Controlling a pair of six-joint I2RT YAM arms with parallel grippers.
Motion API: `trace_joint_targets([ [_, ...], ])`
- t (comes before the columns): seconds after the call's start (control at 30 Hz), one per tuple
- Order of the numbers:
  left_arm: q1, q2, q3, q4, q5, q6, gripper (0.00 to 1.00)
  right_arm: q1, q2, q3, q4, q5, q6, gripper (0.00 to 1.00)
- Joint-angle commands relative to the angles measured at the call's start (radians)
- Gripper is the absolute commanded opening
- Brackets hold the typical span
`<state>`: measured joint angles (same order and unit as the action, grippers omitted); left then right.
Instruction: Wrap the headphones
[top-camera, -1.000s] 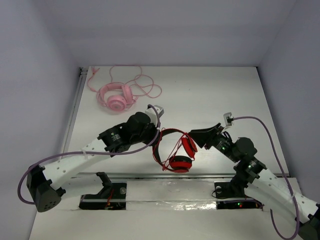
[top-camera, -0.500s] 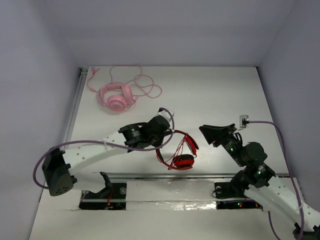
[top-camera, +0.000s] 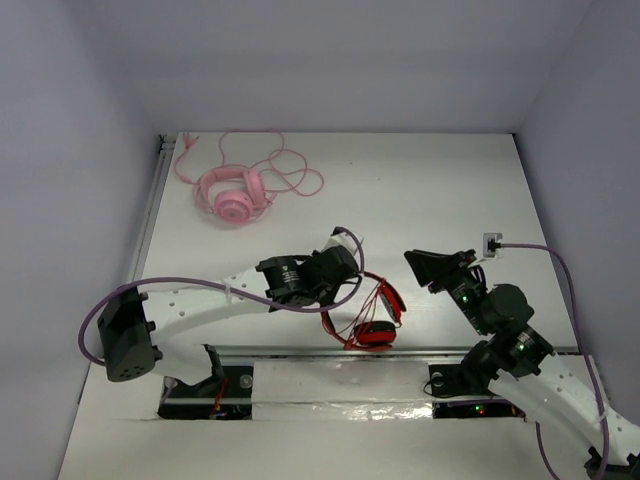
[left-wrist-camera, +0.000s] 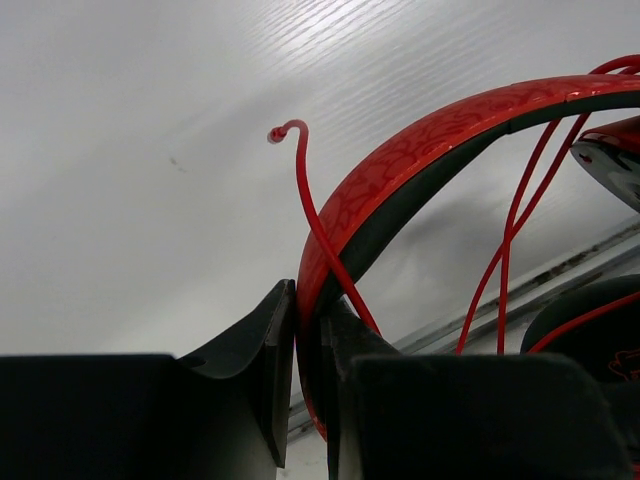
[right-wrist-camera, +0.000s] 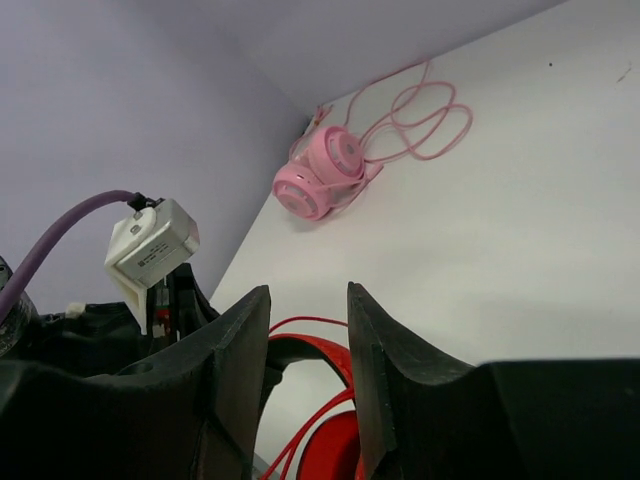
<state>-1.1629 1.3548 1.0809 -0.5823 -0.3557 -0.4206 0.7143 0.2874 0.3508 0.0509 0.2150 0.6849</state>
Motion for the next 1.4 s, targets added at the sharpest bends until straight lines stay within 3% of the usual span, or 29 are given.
trace_joint_targets([
  [0.0,-0.009,-0.01,-0.018,0.151,0.067,-0.044,0.0,0.001,-0.008,0.017,0.004,0.03,-0.018,0.43],
  [0.23,0.023,0.093,-0.058,0.292,0.037,-0.006,0.0,0.001,0.021,0.002,0.021,0.043,-0.019,0.43],
  [0.57,0.203,0.257,-0.092,0.556,-0.028,0.029,0.0,0.001,0.079,-0.021,0.055,0.05,-0.016,0.4],
  [0.77,0.243,0.368,-0.084,0.61,-0.077,0.037,0.0,0.001,0.104,-0.032,0.072,0.046,-0.013,0.4],
  [0.9,0.264,0.414,-0.065,0.584,-0.153,0.034,0.3,0.001,0.113,-0.035,0.078,0.05,-0.016,0.41],
  [1.03,0.264,0.422,-0.064,0.507,-0.204,0.008,0.46,0.001,0.118,-0.033,0.075,0.052,-0.019,0.41],
  [1.3,0.264,0.198,-0.153,0.299,-0.315,-0.136,0.8,0.001,0.114,-0.026,0.079,0.049,-0.018,0.4],
  [1.37,0.264,0.105,-0.168,0.28,-0.313,-0.159,0.96,0.001,0.116,-0.018,0.072,0.046,-0.018,0.4],
])
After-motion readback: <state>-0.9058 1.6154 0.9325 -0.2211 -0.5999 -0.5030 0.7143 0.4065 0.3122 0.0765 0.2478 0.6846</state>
